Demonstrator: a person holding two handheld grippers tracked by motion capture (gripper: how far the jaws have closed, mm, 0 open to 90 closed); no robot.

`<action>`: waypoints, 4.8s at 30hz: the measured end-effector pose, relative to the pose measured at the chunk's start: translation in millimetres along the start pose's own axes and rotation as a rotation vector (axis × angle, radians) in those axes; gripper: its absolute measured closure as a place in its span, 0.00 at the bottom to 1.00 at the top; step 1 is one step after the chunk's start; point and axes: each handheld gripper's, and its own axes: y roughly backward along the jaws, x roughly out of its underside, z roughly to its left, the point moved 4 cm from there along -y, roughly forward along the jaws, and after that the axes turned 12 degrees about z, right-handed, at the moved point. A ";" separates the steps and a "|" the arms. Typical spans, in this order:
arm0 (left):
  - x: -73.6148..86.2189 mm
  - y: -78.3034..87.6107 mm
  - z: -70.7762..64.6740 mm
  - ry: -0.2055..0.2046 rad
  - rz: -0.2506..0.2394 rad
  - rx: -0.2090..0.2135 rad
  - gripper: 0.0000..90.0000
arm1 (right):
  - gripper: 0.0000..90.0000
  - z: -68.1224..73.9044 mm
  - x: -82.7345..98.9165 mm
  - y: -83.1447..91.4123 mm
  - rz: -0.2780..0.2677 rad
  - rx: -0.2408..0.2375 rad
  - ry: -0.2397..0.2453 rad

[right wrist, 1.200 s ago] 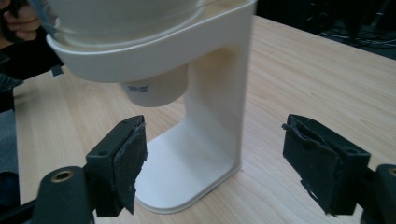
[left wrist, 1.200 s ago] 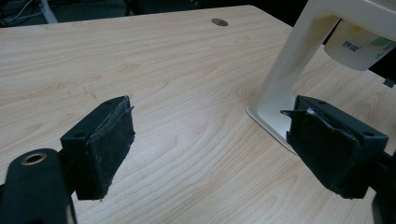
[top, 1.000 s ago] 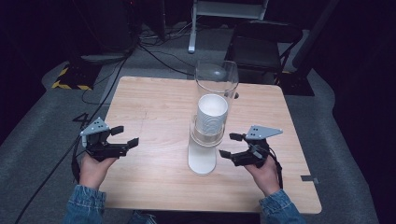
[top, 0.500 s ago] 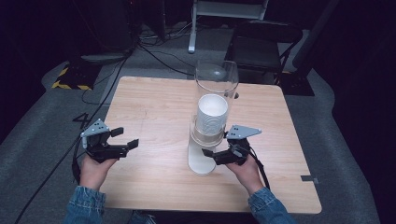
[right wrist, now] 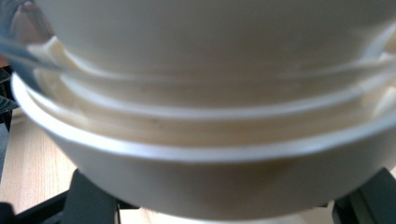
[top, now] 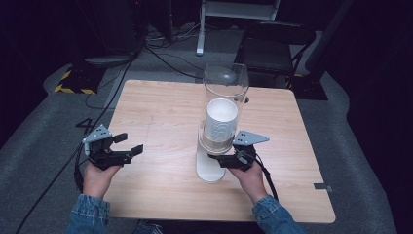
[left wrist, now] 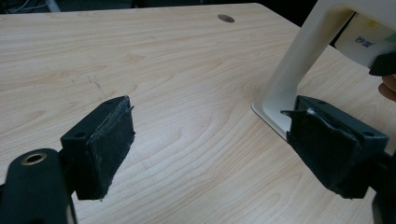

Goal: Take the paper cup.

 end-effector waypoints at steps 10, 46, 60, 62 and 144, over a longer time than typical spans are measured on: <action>0.5 0.1 -0.2 0.003 0.002 0.008 0.16 | 0.40 -1.2 7.7 -5.7 0.068 0.006 0.007; -1.0 -3.0 2.6 0.013 0.000 0.024 0.16 | 0.41 -7.0 34.6 -16.3 0.147 -0.046 -0.057; -1.5 -3.4 4.4 0.017 -0.001 0.032 0.16 | 0.40 -7.8 42.0 -16.3 0.199 -0.023 -0.027; -1.5 -3.5 4.6 0.019 -0.001 0.034 0.16 | 0.40 -7.1 44.1 -16.4 0.216 -0.019 -0.021; -1.6 -16.2 8.5 0.012 0.035 0.026 0.16 | 0.40 -135.2 113.4 47.6 0.256 0.374 -0.462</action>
